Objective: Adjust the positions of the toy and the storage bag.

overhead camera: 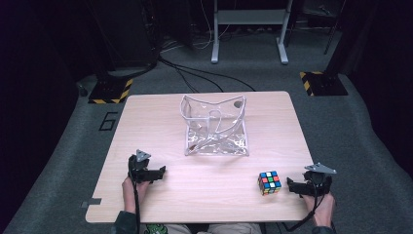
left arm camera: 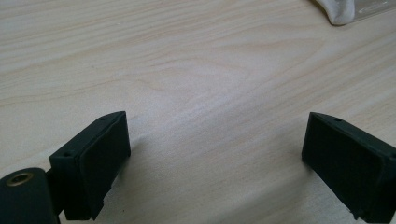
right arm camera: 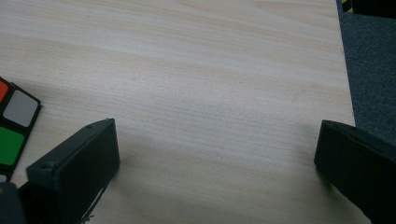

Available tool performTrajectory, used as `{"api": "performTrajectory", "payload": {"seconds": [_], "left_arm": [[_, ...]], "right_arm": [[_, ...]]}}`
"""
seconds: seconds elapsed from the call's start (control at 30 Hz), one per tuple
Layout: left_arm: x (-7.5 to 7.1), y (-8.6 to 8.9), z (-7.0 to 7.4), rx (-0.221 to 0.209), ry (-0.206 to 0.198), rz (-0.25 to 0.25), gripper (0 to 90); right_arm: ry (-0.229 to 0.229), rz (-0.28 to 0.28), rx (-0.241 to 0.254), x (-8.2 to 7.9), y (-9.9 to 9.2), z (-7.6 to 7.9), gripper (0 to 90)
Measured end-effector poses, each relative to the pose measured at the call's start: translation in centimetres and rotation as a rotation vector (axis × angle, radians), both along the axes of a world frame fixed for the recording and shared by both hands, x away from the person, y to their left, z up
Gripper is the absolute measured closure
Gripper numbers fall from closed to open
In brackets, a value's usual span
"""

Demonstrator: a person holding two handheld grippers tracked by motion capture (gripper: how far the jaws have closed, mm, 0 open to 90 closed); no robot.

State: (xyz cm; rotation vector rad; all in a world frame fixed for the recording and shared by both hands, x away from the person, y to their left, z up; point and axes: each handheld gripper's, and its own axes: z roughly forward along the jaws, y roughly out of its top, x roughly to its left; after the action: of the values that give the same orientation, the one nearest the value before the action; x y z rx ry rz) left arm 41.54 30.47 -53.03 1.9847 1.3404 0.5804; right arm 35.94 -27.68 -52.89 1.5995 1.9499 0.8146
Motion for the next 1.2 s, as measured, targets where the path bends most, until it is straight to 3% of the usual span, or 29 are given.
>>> {"api": "performTrajectory", "payload": {"seconds": [0.37,0.83,1.2], "left_arm": [[0.0,0.0,0.0,0.001,0.004,0.000,7.6],[0.0,0.0,0.0,-0.001,0.003,-0.001,7.6],[0.0,0.0,0.0,-0.001,0.003,0.000,7.6]], "right_arm": [[-0.001,-0.013,0.029,0.0,0.3,0.9,0.0],[-0.038,0.038,0.041,-0.8,2.0,4.0,0.0],[-0.041,0.058,0.051,-1.3,2.8,5.2,0.0]]}}
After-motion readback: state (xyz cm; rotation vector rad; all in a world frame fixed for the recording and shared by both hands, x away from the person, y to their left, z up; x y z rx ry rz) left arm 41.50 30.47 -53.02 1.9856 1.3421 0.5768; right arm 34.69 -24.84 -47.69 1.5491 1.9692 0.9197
